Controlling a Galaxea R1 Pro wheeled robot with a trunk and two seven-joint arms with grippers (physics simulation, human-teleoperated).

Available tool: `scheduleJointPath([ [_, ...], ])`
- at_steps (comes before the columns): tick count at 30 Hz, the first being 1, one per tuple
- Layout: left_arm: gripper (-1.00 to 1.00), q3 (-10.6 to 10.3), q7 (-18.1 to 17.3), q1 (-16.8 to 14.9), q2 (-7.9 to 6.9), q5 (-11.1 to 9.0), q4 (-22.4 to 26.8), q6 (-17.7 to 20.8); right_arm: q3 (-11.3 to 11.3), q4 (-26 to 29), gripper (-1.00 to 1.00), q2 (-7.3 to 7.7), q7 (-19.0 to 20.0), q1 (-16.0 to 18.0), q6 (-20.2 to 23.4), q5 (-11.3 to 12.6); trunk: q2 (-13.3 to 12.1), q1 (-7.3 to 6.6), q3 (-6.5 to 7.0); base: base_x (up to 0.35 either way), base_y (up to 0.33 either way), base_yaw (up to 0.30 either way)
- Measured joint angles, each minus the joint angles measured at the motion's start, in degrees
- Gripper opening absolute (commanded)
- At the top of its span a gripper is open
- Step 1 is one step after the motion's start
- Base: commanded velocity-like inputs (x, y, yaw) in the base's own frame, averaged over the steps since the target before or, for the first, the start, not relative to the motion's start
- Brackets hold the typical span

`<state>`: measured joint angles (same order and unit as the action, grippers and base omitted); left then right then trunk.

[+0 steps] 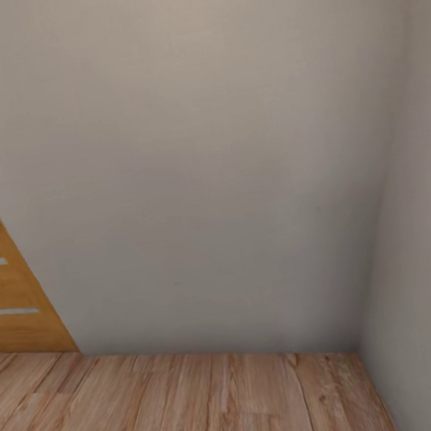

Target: Move the two storage containers from the living room to the garage. In the garage, place one container on the floor and stack the other container on top of it (either order is fine).

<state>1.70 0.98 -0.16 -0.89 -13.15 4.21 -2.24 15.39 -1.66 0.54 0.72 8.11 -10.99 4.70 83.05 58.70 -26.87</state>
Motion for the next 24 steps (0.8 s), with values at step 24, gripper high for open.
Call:
scheduleJointPath([
  [24,1.0,0.0,0.0,0.0,0.0,0.0,0.0,0.0,0.1,0.0,1.0,0.0,-0.1,0.0,0.0,0.1,0.0,0.01,0.0,0.302,0.0,0.269],
])
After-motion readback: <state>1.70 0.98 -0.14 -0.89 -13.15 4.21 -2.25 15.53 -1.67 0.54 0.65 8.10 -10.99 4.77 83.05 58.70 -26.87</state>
